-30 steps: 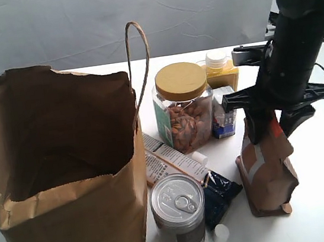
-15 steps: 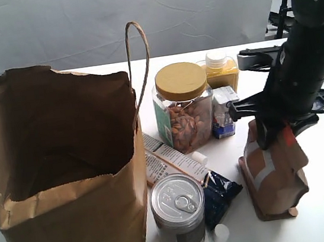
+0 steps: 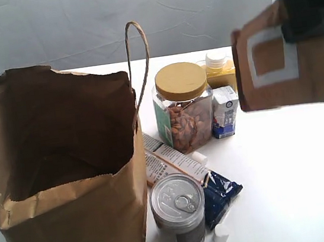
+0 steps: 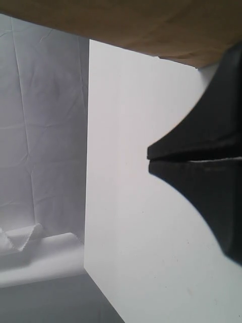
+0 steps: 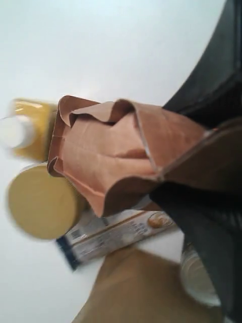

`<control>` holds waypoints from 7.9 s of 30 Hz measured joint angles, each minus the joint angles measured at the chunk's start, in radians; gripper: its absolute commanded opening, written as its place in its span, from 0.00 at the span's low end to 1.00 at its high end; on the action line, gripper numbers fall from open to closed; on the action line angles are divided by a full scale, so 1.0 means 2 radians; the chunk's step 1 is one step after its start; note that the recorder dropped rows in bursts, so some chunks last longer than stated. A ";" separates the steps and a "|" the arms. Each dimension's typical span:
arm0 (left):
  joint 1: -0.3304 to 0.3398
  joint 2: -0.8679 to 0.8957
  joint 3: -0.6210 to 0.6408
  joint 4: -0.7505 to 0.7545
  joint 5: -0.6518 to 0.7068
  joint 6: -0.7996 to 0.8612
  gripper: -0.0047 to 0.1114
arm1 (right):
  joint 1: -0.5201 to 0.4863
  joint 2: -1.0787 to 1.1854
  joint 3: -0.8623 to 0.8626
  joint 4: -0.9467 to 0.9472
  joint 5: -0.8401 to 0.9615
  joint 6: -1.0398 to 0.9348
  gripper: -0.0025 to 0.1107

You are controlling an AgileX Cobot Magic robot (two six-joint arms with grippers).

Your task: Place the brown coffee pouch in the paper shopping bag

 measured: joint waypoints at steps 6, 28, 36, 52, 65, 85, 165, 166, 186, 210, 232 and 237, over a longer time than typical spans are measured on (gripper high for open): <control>0.000 0.000 0.000 0.000 0.000 0.000 0.04 | 0.000 -0.105 0.000 0.213 -0.128 -0.188 0.02; 0.000 0.000 0.000 0.000 0.000 0.000 0.04 | 0.202 0.047 -0.007 0.427 -0.270 -0.420 0.02; 0.000 0.000 0.000 0.000 0.000 0.000 0.04 | 0.259 0.120 -0.045 0.357 -0.286 -0.382 0.02; 0.000 0.000 0.000 0.000 0.000 0.000 0.04 | 0.263 0.182 -0.047 0.265 -0.276 -0.304 0.03; 0.000 0.000 0.000 0.000 0.000 0.000 0.04 | 0.263 0.149 -0.052 0.274 -0.296 -0.304 0.30; 0.000 0.000 0.000 0.000 0.000 0.000 0.04 | 0.263 -0.039 -0.034 -0.282 -0.180 0.098 0.02; 0.000 0.000 0.000 0.000 0.000 0.000 0.04 | -0.170 -0.579 0.595 -0.102 -0.443 0.040 0.02; 0.000 0.000 0.000 0.000 0.000 0.000 0.04 | -0.170 -0.579 0.595 -0.101 -0.443 0.040 0.02; 0.000 0.000 0.000 0.000 0.000 0.000 0.04 | -0.144 -0.579 0.595 -0.098 -0.438 0.040 0.02; 0.000 0.000 0.000 0.000 0.000 0.000 0.04 | -0.152 -0.579 0.595 -0.098 -0.438 0.040 0.02; 0.000 0.000 0.000 0.000 0.000 0.000 0.04 | -0.152 -0.579 0.595 -0.098 -0.438 0.040 0.02; 0.000 0.000 0.000 0.000 0.000 0.000 0.04 | -0.152 -0.579 0.595 -0.098 -0.438 0.040 0.02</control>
